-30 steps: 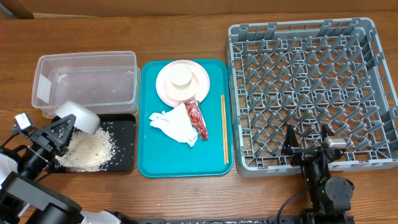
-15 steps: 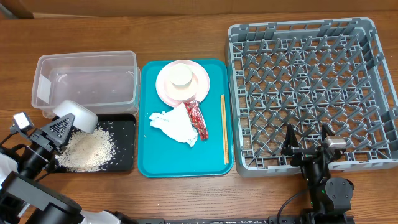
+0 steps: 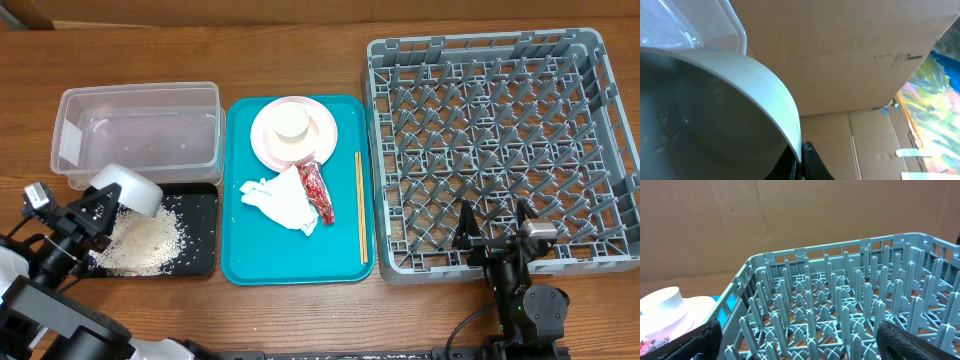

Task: Sort waste into correct bins and load items into the dishwasher
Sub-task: 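Tip the bowl to pour the rice onto the black tray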

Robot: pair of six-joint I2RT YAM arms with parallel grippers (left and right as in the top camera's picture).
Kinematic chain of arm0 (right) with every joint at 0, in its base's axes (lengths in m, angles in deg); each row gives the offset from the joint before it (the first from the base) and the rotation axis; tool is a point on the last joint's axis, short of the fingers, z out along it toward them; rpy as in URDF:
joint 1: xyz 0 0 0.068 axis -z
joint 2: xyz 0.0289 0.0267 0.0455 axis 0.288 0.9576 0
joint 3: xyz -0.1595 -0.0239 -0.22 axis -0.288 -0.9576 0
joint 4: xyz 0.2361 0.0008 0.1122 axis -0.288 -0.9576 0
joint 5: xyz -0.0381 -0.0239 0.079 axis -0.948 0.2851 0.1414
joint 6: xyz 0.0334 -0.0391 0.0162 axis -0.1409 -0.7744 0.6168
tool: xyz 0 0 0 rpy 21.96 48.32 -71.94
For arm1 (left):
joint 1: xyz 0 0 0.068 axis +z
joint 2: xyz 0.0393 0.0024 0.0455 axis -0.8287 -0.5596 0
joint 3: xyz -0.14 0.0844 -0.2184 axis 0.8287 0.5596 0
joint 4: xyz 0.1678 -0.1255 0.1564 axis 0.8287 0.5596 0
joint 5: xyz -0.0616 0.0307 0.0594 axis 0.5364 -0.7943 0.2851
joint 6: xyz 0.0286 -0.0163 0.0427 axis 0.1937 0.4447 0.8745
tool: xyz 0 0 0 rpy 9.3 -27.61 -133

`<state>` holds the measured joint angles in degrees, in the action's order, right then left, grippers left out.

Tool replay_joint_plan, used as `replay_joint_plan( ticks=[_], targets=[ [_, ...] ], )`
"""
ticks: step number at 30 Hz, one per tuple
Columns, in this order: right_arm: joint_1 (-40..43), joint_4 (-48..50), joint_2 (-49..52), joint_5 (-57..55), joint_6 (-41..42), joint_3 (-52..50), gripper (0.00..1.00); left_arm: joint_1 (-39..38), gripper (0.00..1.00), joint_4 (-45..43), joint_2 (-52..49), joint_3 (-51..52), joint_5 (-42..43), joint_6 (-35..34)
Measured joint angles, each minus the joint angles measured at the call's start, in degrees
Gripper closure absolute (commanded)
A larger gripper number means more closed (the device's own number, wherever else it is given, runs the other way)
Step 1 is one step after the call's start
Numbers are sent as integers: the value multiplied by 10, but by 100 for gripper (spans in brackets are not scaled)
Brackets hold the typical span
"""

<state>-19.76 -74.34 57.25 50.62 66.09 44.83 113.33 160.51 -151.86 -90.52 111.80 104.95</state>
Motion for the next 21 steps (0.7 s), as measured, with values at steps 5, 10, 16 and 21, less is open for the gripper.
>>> replay_joint_plan(
  ticks=[5, 10, 16, 21],
  targets=[
    [0, 0, 0, 0, 0, 0, 0, 0, 94, -38, 0, 0, -2, -11],
    [0, 0, 0, 0, 0, 0, 0, 0, 93, -33, 0, 0, -6, -37],
    [0, 0, 0, 0, 0, 0, 0, -4, 95, -45, 0, 0, -15, -59],
    [0, 0, 0, 0, 0, 0, 0, -16, 96, -37, 0, 0, -31, -71]
  ],
)
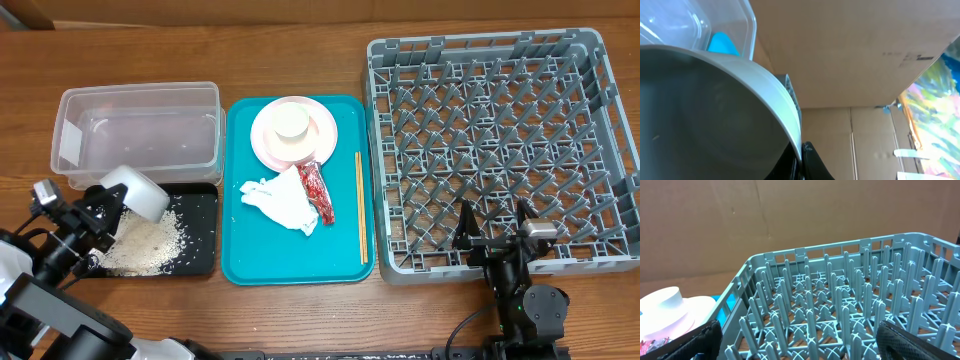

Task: Sort waste into correct bins and load items into the dishwasher
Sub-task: 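Tip the bowl to pour the rice onto the black tray, then return the empty bowl to the teal tray and release it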

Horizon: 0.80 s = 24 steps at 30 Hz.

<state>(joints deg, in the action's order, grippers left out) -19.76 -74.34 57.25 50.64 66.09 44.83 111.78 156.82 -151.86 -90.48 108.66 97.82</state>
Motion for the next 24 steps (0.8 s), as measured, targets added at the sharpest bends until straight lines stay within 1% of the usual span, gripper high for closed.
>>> replay_joint_plan(
  ticks=[7, 13, 15, 18, 24],
  targets=[
    [0, 0, 0, 0, 0, 0, 0, -10, 96, 18, 0, -15, -53, -33],
    [0, 0, 0, 0, 0, 0, 0, -40, 96, 71, 0, -107, -125, -57],
    [0, 0, 0, 0, 0, 0, 0, -60, 96, 74, 0, -143, -164, -78],
    [0, 0, 0, 0, 0, 0, 0, -95, 96, 73, 0, -171, -205, -104],
    [0, 0, 0, 0, 0, 0, 0, -214, 96, 49, 19, -203, -307, -180]
  ],
)
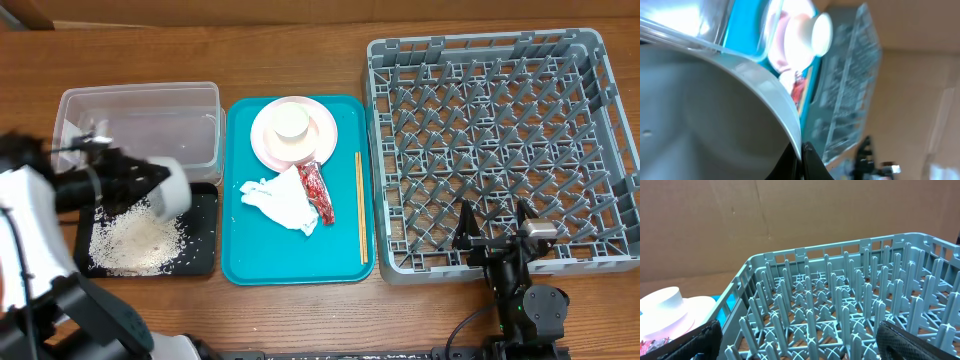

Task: Sort waste into correct bins and load items into the dishwasher
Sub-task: 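Return the empty bowl to the teal tray and release it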

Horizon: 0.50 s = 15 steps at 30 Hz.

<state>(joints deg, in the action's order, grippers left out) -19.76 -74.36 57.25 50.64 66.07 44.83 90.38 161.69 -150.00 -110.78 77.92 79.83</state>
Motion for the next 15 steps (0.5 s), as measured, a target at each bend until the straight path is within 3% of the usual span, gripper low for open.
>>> replay_joint_plan(
  ticks=[9, 15],
  targets=[
    [0, 0, 0, 0, 0, 0, 0, -255, 96, -14, 52, -8, -256, -145],
    [0, 0, 0, 0, 0, 0, 0, -415, 96, -7, 53, -3, -369, -221]
  ],
)
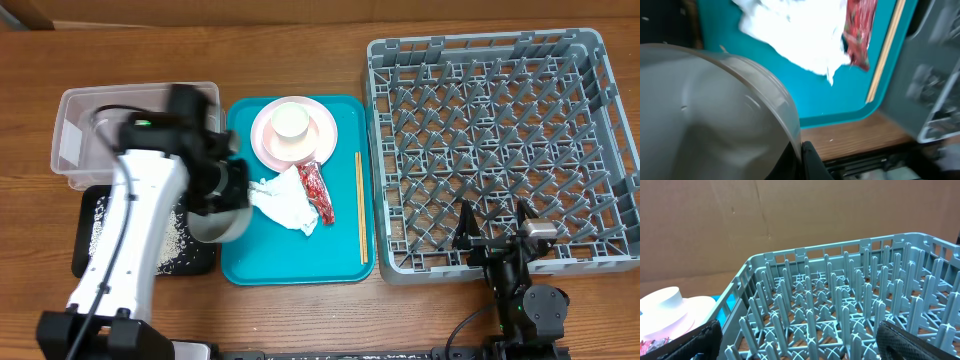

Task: Sort waste into correct bins and load items into the dishwasher
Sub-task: 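Return the empty bowl to the teal tray and release it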

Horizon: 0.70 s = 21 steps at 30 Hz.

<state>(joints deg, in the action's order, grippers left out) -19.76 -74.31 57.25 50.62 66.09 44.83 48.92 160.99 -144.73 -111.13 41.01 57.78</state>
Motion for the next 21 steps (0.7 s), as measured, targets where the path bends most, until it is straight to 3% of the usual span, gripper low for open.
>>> replay_joint_plan(
  ticks=[10, 16, 21],
  targets=[
    [0, -1, 0, 0, 0, 0, 0, -207, 96, -97, 1, 121, -96, -144],
    [0, 0, 0, 0, 0, 0, 0, -254, 96, -163, 1, 180, -111, -191],
    [0, 0, 0, 0, 0, 0, 0, -256, 96, -163, 1, 192, -133, -212]
  ],
)
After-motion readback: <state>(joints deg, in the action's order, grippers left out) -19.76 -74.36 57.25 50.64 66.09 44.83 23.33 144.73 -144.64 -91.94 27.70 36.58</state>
